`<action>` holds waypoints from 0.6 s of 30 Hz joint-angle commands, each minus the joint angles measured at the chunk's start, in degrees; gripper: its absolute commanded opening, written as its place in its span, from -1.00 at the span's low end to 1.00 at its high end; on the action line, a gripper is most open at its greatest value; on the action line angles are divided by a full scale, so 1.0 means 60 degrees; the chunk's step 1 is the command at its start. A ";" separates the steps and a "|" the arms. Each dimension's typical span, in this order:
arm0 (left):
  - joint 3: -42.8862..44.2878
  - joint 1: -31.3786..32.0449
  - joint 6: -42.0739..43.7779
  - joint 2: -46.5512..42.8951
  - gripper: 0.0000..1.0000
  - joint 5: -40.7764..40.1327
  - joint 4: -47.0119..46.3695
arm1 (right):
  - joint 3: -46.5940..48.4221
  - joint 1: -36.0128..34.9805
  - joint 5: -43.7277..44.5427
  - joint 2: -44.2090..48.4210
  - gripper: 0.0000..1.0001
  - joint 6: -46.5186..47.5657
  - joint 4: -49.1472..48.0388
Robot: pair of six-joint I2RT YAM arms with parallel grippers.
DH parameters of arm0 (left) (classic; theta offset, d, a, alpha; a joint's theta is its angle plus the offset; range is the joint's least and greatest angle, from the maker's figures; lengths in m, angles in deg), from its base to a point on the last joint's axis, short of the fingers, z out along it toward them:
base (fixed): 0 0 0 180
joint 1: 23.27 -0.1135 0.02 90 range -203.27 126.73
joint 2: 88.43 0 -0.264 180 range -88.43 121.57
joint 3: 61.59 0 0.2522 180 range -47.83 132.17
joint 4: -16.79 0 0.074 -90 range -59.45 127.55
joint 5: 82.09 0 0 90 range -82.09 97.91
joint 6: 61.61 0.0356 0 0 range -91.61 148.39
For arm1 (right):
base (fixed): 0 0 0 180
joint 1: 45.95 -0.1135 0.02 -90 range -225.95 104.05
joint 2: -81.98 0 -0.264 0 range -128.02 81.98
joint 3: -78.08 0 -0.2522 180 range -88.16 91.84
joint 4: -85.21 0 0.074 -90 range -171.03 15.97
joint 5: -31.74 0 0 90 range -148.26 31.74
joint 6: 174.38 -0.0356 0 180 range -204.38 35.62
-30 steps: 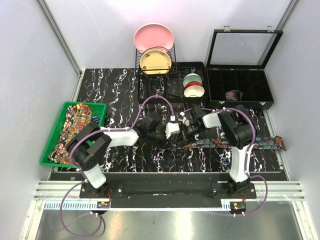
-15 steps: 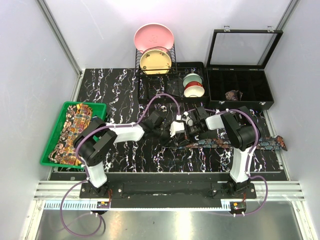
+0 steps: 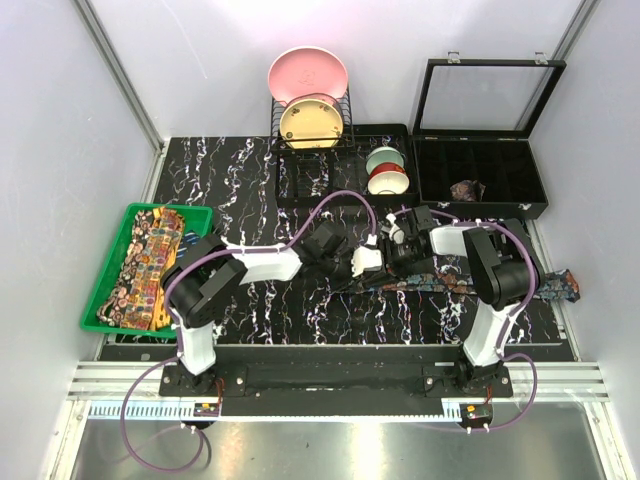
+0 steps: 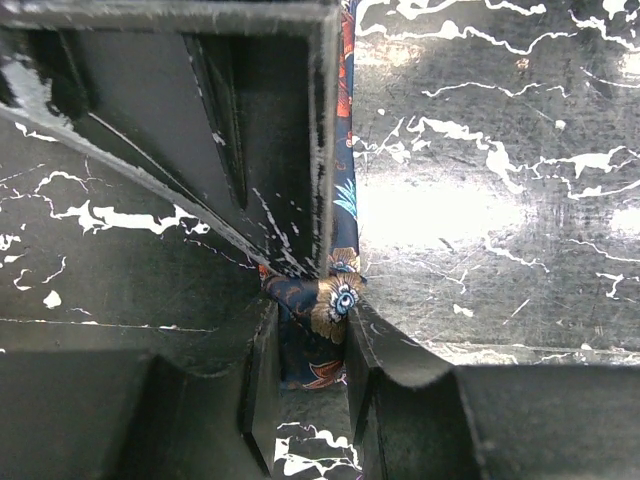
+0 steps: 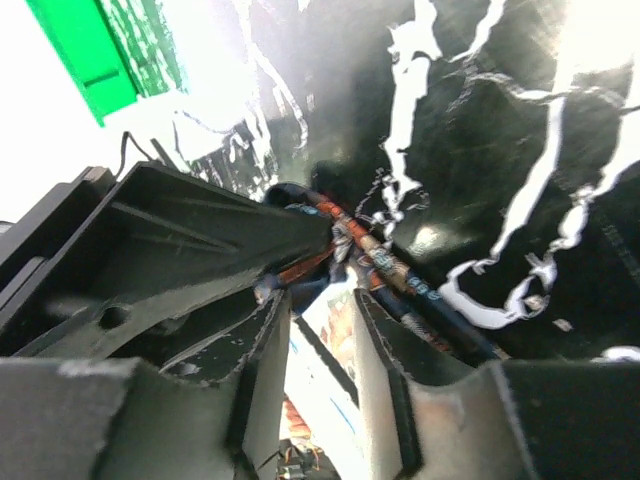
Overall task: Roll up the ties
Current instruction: Roll the tie at the center of the board.
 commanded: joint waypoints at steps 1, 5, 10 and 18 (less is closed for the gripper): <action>-0.0364 0.0175 0.0403 0.0993 -0.42 -0.1432 0.1928 | 0.0080 -0.0133 -0.0942 0.0713 -0.22 0.0278 -0.0055; -0.0130 0.0205 0.0461 0.1140 -0.42 -0.1418 0.2177 | -0.0052 0.0042 -0.1204 0.1108 -0.22 0.0396 -0.0186; -0.0115 0.0205 0.0520 0.1111 -0.42 -0.1345 0.2192 | -0.0053 0.0072 -0.1103 0.0949 -0.15 0.0542 -0.0407; 0.0074 0.0176 0.0477 0.1038 -0.41 -0.0964 0.2484 | 0.0022 -0.0089 -0.0576 0.0171 -0.18 0.1041 -0.0157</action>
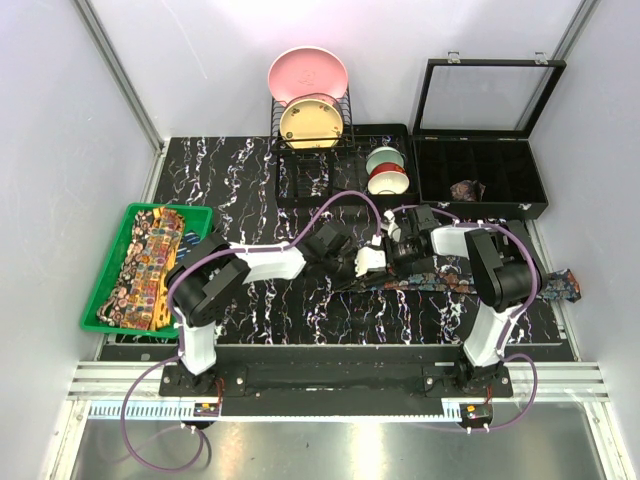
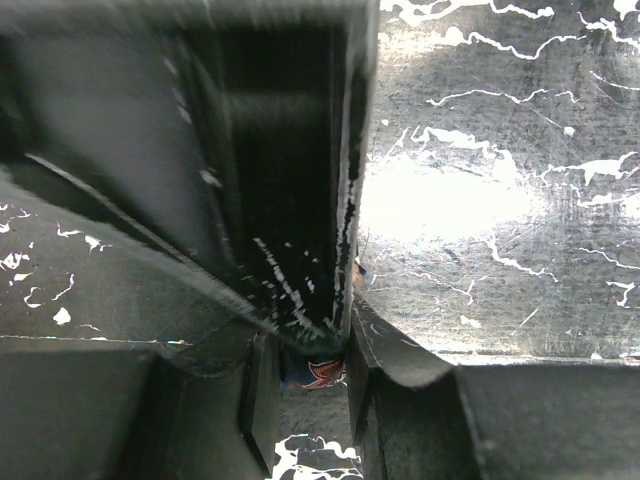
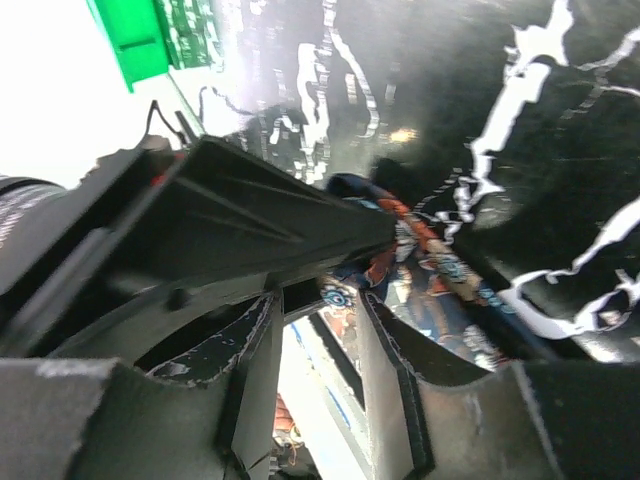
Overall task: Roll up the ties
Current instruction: Roll the tie at the center of the board.
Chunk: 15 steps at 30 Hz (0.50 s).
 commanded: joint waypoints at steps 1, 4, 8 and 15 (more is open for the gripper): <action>-0.0300 0.0034 0.0178 0.0866 -0.41 -0.0749 0.2062 | 0.0069 -0.0151 0.0374 -0.0139 -0.18 0.0385 -0.0019; -0.0096 0.0048 0.0207 0.0925 -0.41 -0.0778 0.2238 | 0.0171 -0.0165 0.0551 -0.0240 -0.21 0.0443 -0.0019; -0.0080 0.0048 0.0221 0.0837 -0.41 -0.0734 0.2297 | 0.0333 0.0009 0.0800 -0.0212 -0.23 0.0955 0.0639; -0.0006 0.0048 0.0221 0.0896 -0.41 -0.0734 0.2385 | 0.0303 0.0142 0.0932 0.0301 -0.08 0.1323 0.1197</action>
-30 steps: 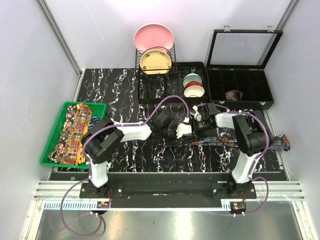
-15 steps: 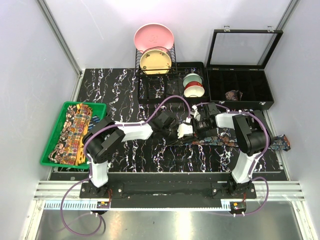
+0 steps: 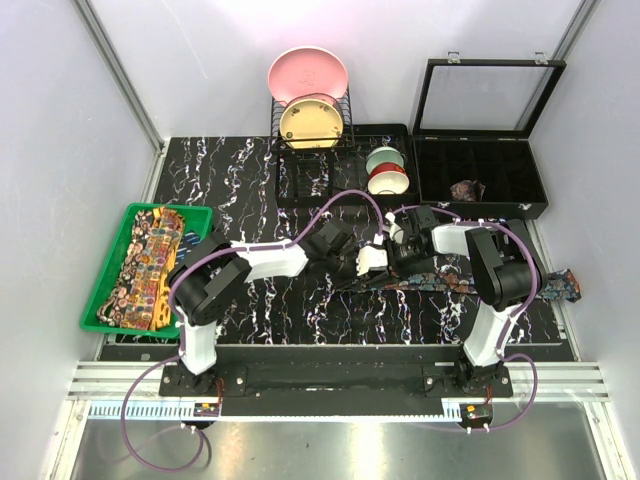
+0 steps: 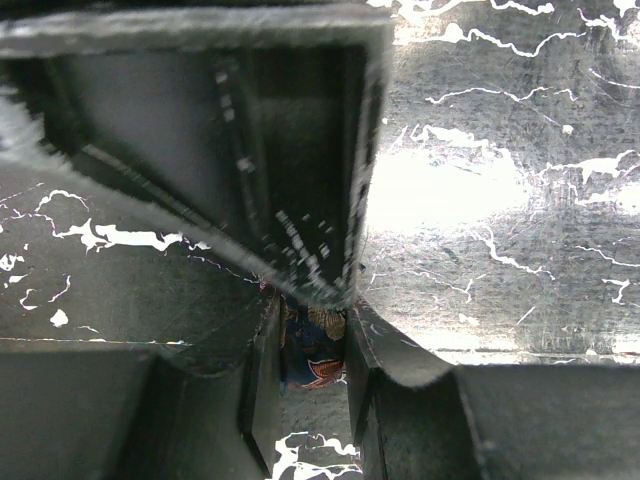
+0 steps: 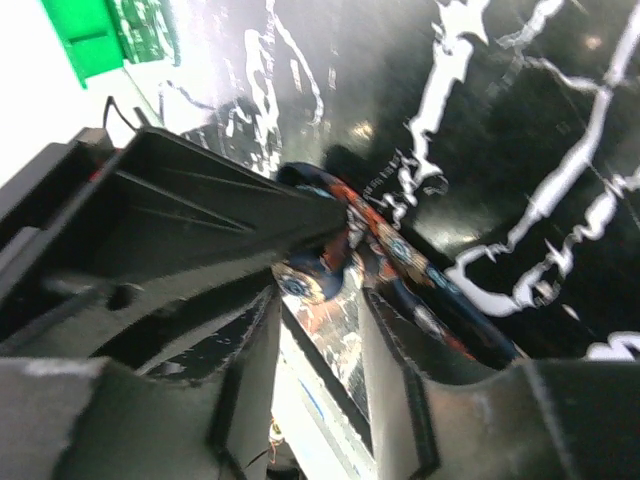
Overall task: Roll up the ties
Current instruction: Roll the tie at the center of the board.
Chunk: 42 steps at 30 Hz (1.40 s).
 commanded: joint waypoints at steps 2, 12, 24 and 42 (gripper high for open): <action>-0.0371 0.0041 0.0167 0.0728 -0.40 -0.0716 0.1838 | 0.0194 0.0029 0.0284 0.0345 -0.07 0.0415 0.0446; 0.0230 0.0056 0.0123 0.0553 -0.40 -0.0848 0.2702 | 0.0238 -0.0425 0.0091 -0.0139 -0.70 -0.0464 -0.0580; 0.0641 -0.0163 0.0445 -0.0428 0.24 -0.0966 0.3583 | 0.0472 -0.0366 0.1586 -0.0476 -1.00 0.0005 0.0578; -0.1162 -0.0648 -0.0389 -0.1032 0.56 0.1130 -0.1323 | 0.0692 -0.0366 0.2261 -0.1135 -1.00 0.0122 0.1208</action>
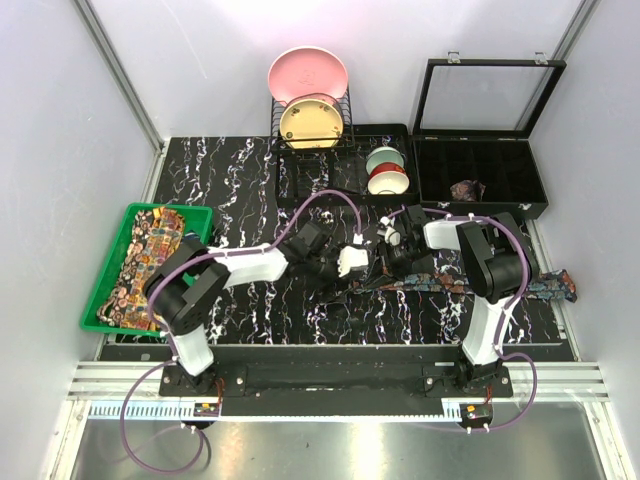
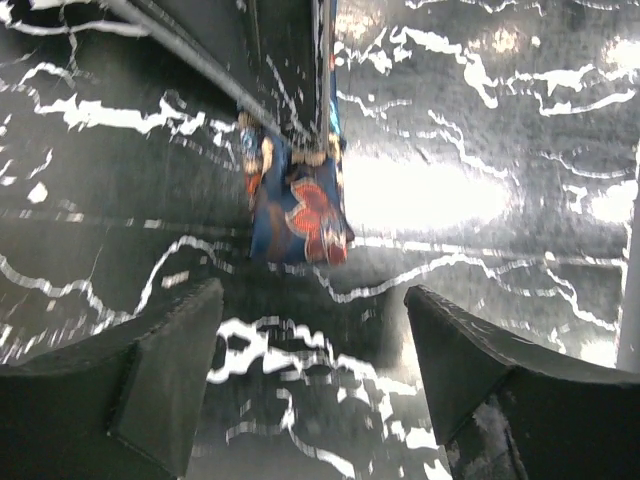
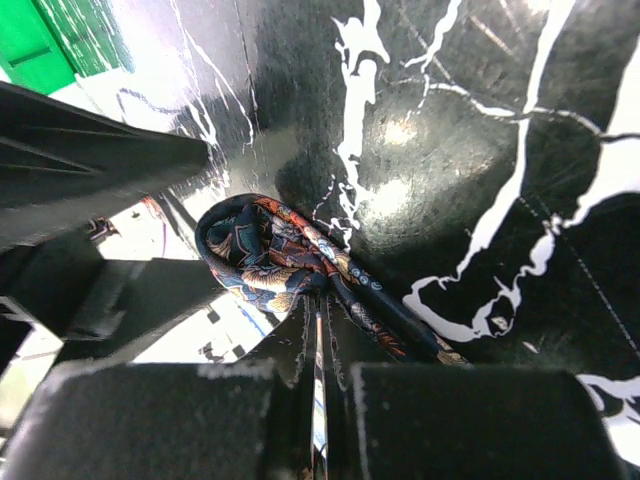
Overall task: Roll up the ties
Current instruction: Roll the tie at the center of the board.
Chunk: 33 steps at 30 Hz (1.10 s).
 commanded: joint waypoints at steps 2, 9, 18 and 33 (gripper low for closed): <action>0.0631 0.0158 -0.0211 0.0700 0.54 0.0693 -0.1267 | 0.0062 -0.0039 0.1165 -0.0465 -1.00 0.0340 0.0297; 0.0734 0.0305 -0.0065 0.1170 0.00 0.0473 -0.1269 | 0.0091 -0.0097 0.0798 -0.0538 -1.00 0.0399 0.0268; -0.0099 -0.0061 0.0858 -0.0557 -0.64 0.0297 0.0810 | 0.0252 -0.0536 0.0578 -0.0495 -1.00 -0.0376 -0.0170; 0.0089 0.0026 0.0199 -0.0354 0.05 0.0385 0.0271 | 0.0325 -0.0581 0.0914 -0.0861 -1.00 -0.0685 -0.0464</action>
